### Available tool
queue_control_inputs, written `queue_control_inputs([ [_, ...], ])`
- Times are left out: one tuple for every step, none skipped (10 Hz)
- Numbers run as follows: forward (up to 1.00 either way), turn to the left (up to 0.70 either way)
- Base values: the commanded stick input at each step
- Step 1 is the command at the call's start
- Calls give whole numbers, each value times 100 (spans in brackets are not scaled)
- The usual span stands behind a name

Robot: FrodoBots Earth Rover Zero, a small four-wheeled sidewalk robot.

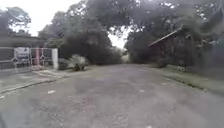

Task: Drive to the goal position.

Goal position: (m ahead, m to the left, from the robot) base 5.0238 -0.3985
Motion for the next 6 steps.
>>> queue_control_inputs([
  [70,0],
  [70,0],
  [70,0],
  [70,0],
  [70,0],
  [70,0],
])
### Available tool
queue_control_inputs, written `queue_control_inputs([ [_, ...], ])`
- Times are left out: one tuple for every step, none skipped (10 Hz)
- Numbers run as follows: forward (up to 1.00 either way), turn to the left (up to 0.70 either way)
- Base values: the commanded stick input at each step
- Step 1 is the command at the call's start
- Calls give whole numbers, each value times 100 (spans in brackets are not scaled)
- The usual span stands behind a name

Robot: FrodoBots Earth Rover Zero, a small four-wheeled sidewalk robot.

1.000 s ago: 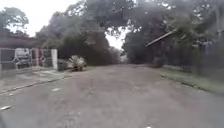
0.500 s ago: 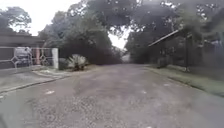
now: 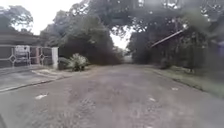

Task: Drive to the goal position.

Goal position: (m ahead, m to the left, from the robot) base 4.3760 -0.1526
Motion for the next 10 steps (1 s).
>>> queue_control_inputs([
  [70,0],
  [70,0],
  [70,0],
  [70,0],
  [70,0],
  [70,0],
  [70,0],
  [70,0],
  [70,0],
  [70,0],
])
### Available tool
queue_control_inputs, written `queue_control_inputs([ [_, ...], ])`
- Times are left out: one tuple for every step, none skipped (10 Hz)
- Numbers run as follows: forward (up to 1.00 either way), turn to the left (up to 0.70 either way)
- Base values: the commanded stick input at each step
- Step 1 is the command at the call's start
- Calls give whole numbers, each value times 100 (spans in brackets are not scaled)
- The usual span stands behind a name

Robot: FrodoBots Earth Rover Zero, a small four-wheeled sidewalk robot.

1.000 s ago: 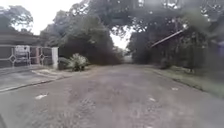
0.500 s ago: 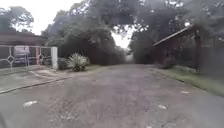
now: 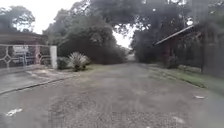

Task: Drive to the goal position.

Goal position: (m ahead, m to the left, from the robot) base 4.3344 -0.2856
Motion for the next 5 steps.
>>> queue_control_inputs([
  [70,0],
  [70,0],
  [70,0],
  [70,-2],
  [70,-8],
])
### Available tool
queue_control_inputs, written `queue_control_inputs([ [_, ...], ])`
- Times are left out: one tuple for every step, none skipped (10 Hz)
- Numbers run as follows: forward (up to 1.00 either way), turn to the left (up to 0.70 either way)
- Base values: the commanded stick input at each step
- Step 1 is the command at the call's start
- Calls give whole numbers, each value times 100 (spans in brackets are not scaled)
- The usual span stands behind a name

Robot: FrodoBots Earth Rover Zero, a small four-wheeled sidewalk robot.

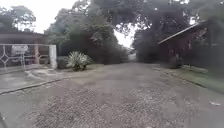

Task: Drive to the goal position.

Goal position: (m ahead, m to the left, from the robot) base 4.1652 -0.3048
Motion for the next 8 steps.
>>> queue_control_inputs([
  [70,-15],
  [70,-21],
  [70,-28],
  [70,-35],
  [70,-35],
  [70,-35],
  [70,-35],
  [70,-35],
])
